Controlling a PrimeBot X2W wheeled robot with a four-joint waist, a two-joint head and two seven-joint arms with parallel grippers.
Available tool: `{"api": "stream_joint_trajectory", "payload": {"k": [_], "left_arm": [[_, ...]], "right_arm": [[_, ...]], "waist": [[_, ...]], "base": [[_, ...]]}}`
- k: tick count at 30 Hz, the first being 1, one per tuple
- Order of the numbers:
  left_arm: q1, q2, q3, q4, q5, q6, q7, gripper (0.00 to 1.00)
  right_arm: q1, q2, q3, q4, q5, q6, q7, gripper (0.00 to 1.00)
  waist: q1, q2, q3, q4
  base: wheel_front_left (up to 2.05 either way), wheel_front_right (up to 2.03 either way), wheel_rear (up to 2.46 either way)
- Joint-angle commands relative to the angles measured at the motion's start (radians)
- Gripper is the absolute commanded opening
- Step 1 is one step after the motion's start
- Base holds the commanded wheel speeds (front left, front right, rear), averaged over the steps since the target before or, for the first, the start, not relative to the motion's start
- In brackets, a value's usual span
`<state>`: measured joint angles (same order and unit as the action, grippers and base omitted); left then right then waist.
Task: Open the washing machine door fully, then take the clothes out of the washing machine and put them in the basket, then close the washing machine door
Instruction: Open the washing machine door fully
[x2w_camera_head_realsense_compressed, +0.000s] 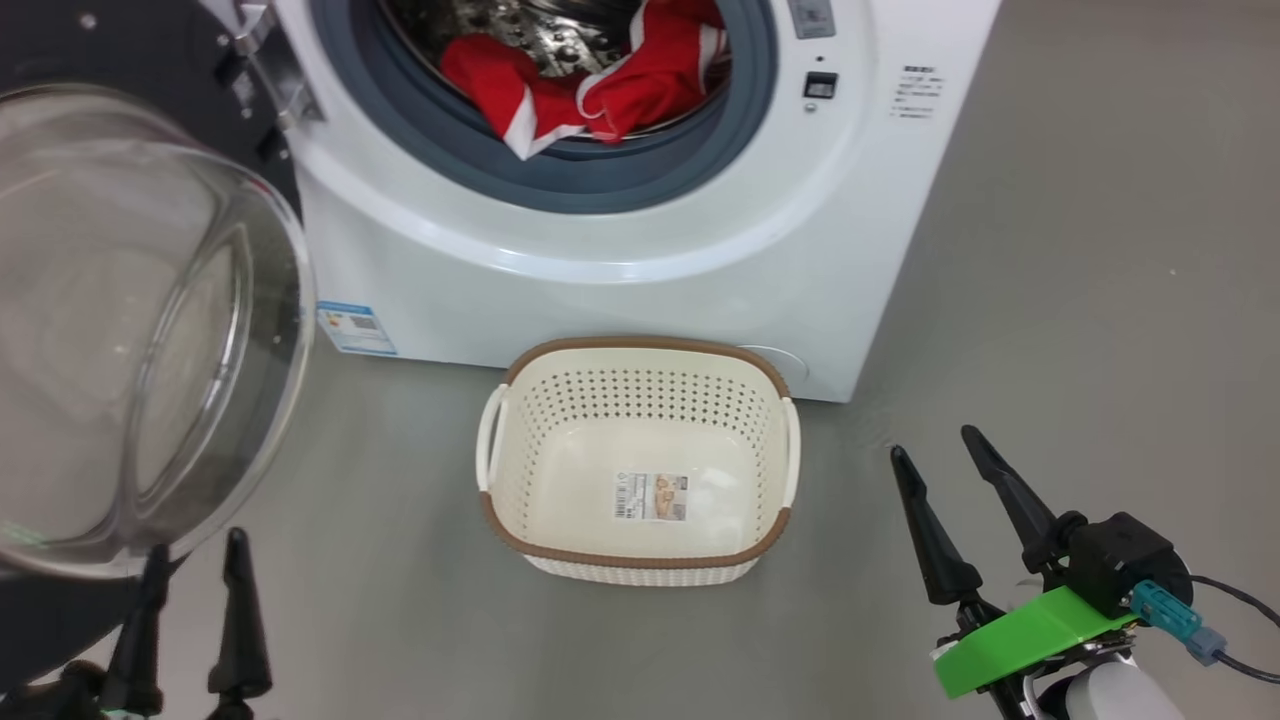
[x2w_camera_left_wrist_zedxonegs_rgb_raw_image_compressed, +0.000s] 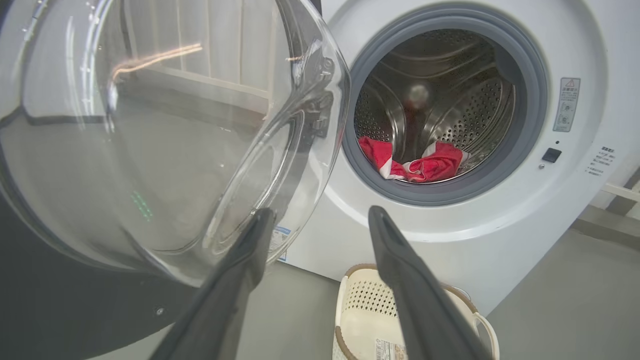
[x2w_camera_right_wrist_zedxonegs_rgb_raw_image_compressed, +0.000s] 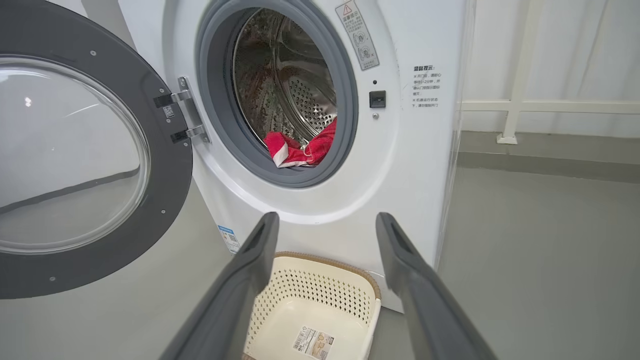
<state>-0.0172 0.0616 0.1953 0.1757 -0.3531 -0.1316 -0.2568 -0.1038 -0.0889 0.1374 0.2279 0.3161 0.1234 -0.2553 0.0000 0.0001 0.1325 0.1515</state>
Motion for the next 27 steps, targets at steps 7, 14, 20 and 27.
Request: {"api": "stream_joint_trajectory", "payload": {"k": [7,14,20,27], "left_arm": [[-0.002,0.046,-0.033,-0.044,-0.014,0.001,-0.005,1.00],[0.006,0.042,-0.061,-0.051,-0.009,0.001,-0.005,1.00],[0.010,0.045,-0.086,-0.057,-0.004,0.001,-0.005,1.00],[-0.003,0.050,-0.117,-0.058,-0.008,0.001,-0.005,1.00]], "right_arm": [[0.005,0.010,-0.012,-0.037,0.009,0.007,-0.006,1.00],[0.009,0.016,-0.039,-0.047,0.005,0.007,-0.006,1.00],[0.014,0.018,-0.059,-0.053,0.004,0.007,-0.006,1.00],[0.029,0.020,-0.090,-0.065,0.004,0.007,-0.006,1.00]], "waist": [[0.0000,-0.0001,0.011,-0.082],[0.0000,-0.0001,0.017,-0.144],[0.0000,-0.0001,0.018,-0.182],[0.0000,-0.0001,0.022,-0.212]], "base": [[0.00,0.00,0.00],[0.00,0.00,0.00],[0.00,0.00,0.00],[0.00,0.00,0.00]]}}
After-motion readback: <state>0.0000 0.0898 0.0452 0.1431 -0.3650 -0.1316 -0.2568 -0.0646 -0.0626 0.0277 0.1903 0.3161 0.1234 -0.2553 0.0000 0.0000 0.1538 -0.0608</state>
